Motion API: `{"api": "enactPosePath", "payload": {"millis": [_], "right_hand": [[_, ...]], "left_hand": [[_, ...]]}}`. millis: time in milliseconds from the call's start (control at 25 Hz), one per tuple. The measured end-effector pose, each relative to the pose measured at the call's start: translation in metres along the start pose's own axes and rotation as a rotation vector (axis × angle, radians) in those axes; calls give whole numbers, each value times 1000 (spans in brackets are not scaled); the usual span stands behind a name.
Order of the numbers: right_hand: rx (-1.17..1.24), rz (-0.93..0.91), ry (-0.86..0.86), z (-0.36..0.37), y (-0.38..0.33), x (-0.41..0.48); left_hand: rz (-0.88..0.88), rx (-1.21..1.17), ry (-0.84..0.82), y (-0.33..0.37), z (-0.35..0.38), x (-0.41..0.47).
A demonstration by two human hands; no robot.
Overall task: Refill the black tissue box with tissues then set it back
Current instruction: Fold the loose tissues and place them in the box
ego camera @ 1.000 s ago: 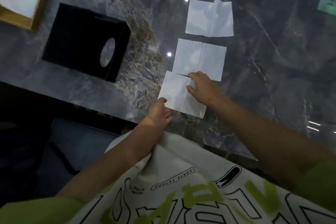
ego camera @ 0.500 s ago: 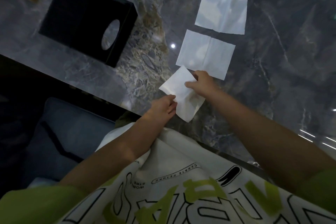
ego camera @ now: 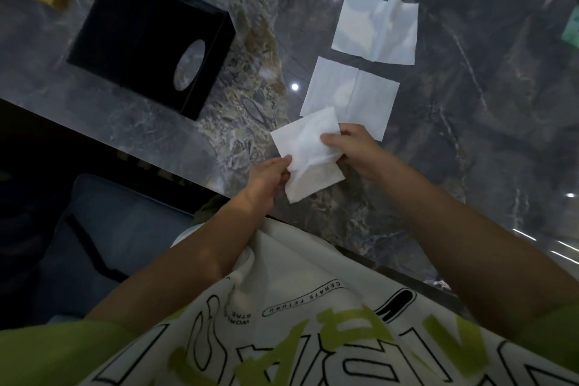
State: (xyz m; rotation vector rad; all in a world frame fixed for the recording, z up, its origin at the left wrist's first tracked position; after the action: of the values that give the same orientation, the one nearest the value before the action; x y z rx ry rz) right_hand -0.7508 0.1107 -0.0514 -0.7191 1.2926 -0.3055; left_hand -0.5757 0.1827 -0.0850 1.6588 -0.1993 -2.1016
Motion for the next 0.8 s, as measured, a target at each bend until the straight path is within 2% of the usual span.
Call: {"api": "enactPosePath", "payload": {"millis": [120,280,480,640,800], "right_hand": [[101,-50,-33,3,-6,-3],[165,-131,-9,3,-17,-4],[256,-136,-25,9,-24,-2],[237,-132,-84,22,-30,-1],[229,-126,-81,33,-41,1]], "left_hand": [[40,45,-79,9,0,-4],[110,114,-76,38,-8,-12],[199,181,-83,75,-18,-17],[269,181,-104,96,-26,-19],[249,189,-184,117,-37,-18]]}}
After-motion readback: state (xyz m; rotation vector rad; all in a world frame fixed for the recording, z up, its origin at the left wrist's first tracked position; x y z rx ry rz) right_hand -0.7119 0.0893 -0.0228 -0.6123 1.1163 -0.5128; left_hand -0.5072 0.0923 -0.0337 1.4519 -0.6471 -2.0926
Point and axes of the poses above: each hand's wrist, its own x-axis towards the middle knuckle, its own z-axis out of the palm, y = z × x, the point moved 8 cm from there along x, towards the middle knuckle, and after that the axes turned 13 degrees about -y, right-handed, at the moved point
